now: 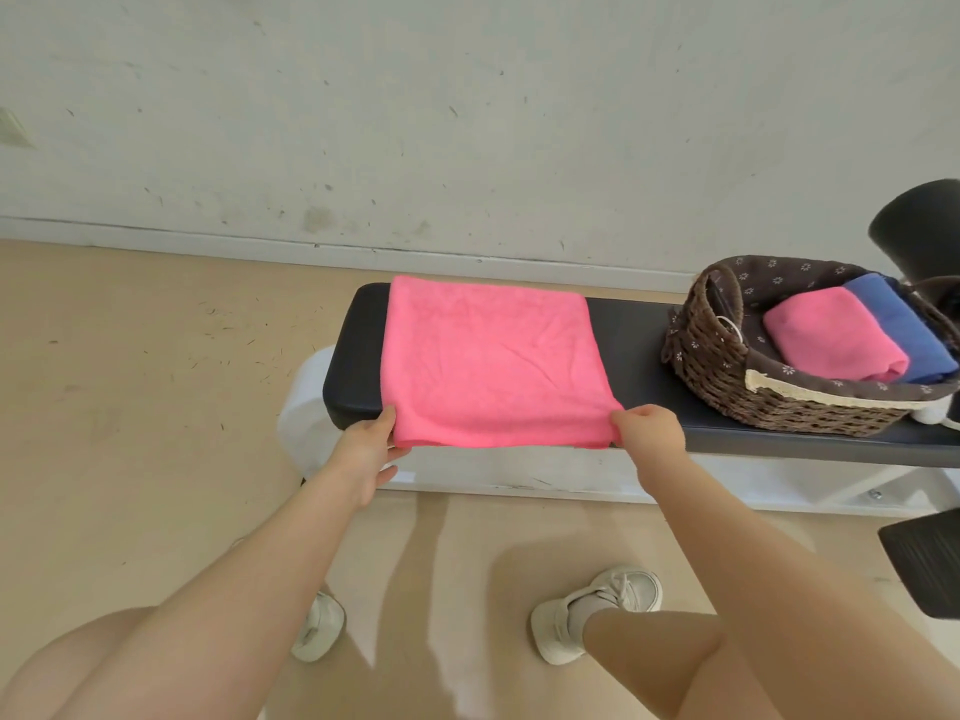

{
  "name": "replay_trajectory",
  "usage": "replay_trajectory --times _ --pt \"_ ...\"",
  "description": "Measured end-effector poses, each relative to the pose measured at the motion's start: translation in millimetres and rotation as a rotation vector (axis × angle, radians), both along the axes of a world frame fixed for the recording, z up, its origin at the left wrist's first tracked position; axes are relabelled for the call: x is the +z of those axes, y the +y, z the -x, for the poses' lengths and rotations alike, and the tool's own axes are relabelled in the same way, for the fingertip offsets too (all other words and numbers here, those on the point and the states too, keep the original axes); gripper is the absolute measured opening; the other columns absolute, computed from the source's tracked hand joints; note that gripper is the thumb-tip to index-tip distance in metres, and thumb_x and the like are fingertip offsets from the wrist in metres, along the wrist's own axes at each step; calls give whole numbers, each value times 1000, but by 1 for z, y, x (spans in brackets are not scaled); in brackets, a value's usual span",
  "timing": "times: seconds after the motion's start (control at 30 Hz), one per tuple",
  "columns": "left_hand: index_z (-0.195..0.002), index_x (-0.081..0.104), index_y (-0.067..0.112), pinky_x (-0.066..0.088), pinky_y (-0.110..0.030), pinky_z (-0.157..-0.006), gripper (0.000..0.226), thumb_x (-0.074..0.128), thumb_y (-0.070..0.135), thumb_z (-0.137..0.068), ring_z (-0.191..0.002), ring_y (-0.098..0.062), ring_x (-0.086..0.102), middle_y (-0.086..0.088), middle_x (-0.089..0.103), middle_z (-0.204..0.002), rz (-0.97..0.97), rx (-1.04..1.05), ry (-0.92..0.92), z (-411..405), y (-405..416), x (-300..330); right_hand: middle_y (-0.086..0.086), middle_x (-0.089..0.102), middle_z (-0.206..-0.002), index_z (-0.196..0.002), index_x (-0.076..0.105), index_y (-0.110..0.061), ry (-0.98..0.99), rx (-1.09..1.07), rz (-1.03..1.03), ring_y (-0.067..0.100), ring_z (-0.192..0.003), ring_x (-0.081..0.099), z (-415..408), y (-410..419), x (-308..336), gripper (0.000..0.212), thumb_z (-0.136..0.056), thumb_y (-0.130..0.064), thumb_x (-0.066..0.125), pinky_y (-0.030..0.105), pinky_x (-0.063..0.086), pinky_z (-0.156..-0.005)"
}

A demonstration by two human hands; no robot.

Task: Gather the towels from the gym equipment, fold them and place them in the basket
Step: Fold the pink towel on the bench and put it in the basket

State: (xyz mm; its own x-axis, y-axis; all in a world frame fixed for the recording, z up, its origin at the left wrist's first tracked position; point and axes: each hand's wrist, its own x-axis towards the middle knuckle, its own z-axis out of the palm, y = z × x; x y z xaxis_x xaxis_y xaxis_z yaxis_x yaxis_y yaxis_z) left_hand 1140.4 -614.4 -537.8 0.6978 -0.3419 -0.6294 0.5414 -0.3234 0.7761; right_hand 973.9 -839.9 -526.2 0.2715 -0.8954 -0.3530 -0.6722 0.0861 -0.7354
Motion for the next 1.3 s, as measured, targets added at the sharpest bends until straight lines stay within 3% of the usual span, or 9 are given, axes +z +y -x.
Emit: replay_trajectory --times 0.2,0.33,0.5,0.6,0.77,0.97,1.07,1.17,1.3 --pt "-97 53 12 40 -38 -94 20 50 31 -94 -94 -22 57 -5 59 -106 15 23 -67 3 -3 3 14 58 -92 -72 52 -7 -109 -149 -261 26 -82 57 6 2 -13 19 -86 -18 60 30 39 -64" --pt "-102 49 7 44 -34 -87 13 45 18 -96 -94 -23 55 -7 54 -109 22 85 -138 0 -1 5 10 59 -102 -115 53 1 -381 -173 -535 28 -103 60 8 10 -10 28 -92 -14 57 38 38 -102" --pt "-107 50 4 46 -33 -88 17 35 10 -100 -96 -25 55 -11 54 -111 106 111 -77 -2 9 7 8 57 -81 -88 55 -4 -499 -226 -714 18 -76 58 11 7 0 4 -90 -6 58 37 45 -96" --pt "-113 46 6 51 -31 -77 18 34 7 -99 -86 -26 61 -9 54 -107 44 9 -193 1 12 8 7 53 -78 -81 55 -5 -463 -187 -702 17 -72 55 19 4 4 10 -88 -9 61 35 49 -80" --pt "-82 45 20 53 -29 -60 21 37 7 -96 -51 -20 50 -7 46 -68 -67 -120 -426 3 14 17 2 47 -65 -77 47 -18 -567 -80 -504 10 -52 47 26 9 13 19 -91 -9 57 26 49 -59" --pt "-81 65 13 50 -27 -76 40 31 -8 -86 -64 -18 51 -7 49 -73 127 -188 -251 1 25 44 1 46 -62 -78 53 -17 -670 115 -354 12 -54 43 34 9 34 19 -93 -5 52 24 48 -59" --pt "-108 63 16 45 -26 -88 39 43 -6 -82 -94 -19 59 -7 58 -107 -87 -398 -464 -2 32 52 3 53 -74 -79 60 -10 -574 231 -334 13 -65 49 40 9 38 14 -92 -7 54 25 49 -73" --pt "-128 51 15 43 -23 -80 52 49 -5 -81 -99 -18 55 -5 55 -120 -324 -636 -677 -2 38 53 5 54 -81 -92 62 -10 -443 394 -330 13 -74 55 49 10 41 10 -88 -2 58 21 48 -80" --pt "-114 63 9 41 -26 -74 33 50 0 -85 -91 -22 55 -10 61 -108 -473 -693 -930 2 38 50 2 51 -71 -95 63 -10 -173 514 -58 14 -68 51 52 16 39 19 -82 4 63 18 44 -63"
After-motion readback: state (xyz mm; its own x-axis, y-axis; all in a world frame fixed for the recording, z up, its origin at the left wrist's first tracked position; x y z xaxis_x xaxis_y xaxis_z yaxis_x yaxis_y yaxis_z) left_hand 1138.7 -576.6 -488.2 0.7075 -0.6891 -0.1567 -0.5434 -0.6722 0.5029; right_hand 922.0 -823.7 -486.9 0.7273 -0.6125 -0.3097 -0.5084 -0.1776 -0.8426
